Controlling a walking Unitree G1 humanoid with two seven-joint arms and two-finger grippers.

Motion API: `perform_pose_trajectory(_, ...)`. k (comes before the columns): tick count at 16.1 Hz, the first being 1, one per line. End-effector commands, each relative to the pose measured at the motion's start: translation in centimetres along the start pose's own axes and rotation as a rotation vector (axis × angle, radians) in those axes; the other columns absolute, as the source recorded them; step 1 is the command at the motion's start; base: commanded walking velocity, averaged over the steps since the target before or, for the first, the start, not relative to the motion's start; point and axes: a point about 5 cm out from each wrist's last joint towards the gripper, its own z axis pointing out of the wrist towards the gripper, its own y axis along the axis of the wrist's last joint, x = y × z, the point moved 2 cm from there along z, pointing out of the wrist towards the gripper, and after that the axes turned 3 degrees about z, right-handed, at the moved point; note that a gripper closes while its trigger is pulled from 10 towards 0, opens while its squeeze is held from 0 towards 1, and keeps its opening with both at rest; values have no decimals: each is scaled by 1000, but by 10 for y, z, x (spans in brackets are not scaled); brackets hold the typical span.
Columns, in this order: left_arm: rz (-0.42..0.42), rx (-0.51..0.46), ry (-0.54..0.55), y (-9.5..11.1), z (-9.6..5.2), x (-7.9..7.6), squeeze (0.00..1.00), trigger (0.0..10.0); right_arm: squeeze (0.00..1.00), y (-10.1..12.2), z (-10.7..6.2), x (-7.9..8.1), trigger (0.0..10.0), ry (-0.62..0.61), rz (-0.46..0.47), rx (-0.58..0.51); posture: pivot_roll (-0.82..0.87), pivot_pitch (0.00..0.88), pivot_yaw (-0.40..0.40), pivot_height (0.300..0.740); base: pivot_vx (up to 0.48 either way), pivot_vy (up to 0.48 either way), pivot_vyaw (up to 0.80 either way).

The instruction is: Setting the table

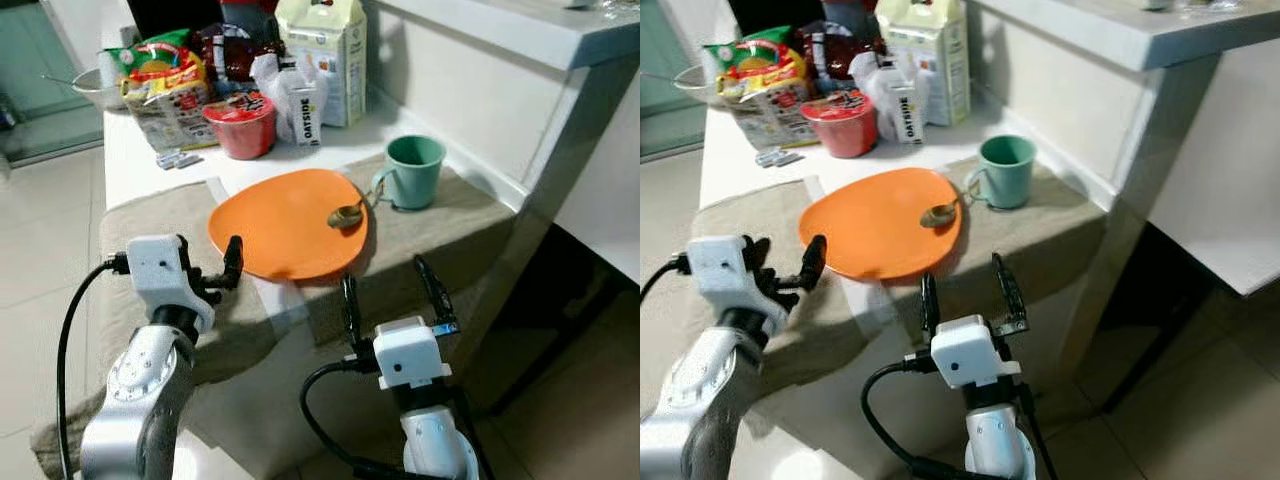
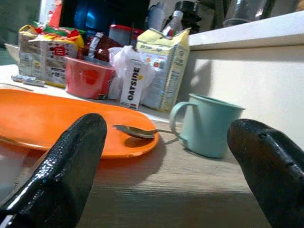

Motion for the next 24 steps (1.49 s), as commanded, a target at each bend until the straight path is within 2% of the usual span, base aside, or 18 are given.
perform_pose_trajectory(1, -26, 34, 46, 1, 5, 13, 0, 10000, 0, 26, 3, 18, 10000, -8, 124, -46, -142, 0, 109, 740, 0, 0, 0)
perform_pose_trajectory(2, -18, 32, 39, 3, 7, 13, 0, 10000, 0, 26, 3, 18, 10000, -7, 126, -45, -141, 0, 113, 740, 0, 0, 0)
perform_pose_trajectory(7, -289, 150, 62, -3, 16, 6, 0, 10000, 0, 27, 3, 19, 10000, -7, 129, -45, -154, 0, 122, 740, 0, 0, 0)
perform_pose_trajectory(9, -366, 192, 62, -5, 17, 5, 0, 10000, 0, 27, 4, 18, 10000, -6, 127, -45, -154, 0, 122, 740, 0, 0, 0)
perform_pose_trajectory(11, -402, 226, 69, -8, 17, 4, 0, 10000, 0, 27, 5, 18, 10000, -4, 126, -45, -154, 0, 123, 740, 0, 0, 0)
perform_pose_trajectory(13, -497, 261, 64, -10, 16, -2, 0, 10000, 0, 27, 6, 18, 10000, -1, 128, -45, -152, 0, 124, 740, 0, 0, 0)
perform_pose_trajectory(14, -524, 265, 53, -8, 17, -5, 0, 10000, 0, 26, 6, 18, 10000, 0, 128, -44, -152, 0, 124, 740, 0, 0, 0)
perform_pose_trajectory(18, -527, 283, 14, -3, 21, -9, 0, 10000, 0, 27, 7, 18, 10000, 5, 129, -44, -152, 0, 128, 740, 0, 0, 0)
perform_pose_trajectory(19, -523, 283, 8, -2, 22, -10, 0, 10000, 0, 20, 16, -3, 10000, -4, 117, -41, -153, 0, 129, 740, 0, 0, 0)
perform_pose_trajectory(20, -522, 288, 2, -1, 22, -11, 0, 10000, 0, 8, 42, -65, 10000, -27, 89, -39, -153, 0, 129, 740, 0, 0, 0)
perform_pose_trajectory(21, -502, 296, -11, -2, 23, -13, 0, 10000, 0, 8, 52, -89, 10000, -41, 84, -49, -153, 0, 129, 740, 0, 0, 0)
perform_pose_trajectory(24, -484, 292, -44, 4, 28, -17, 0, 10000, 0, 8, 53, -90, 10000, -41, 82, -49, -159, 0, 131, 740, 0, 0, 0)
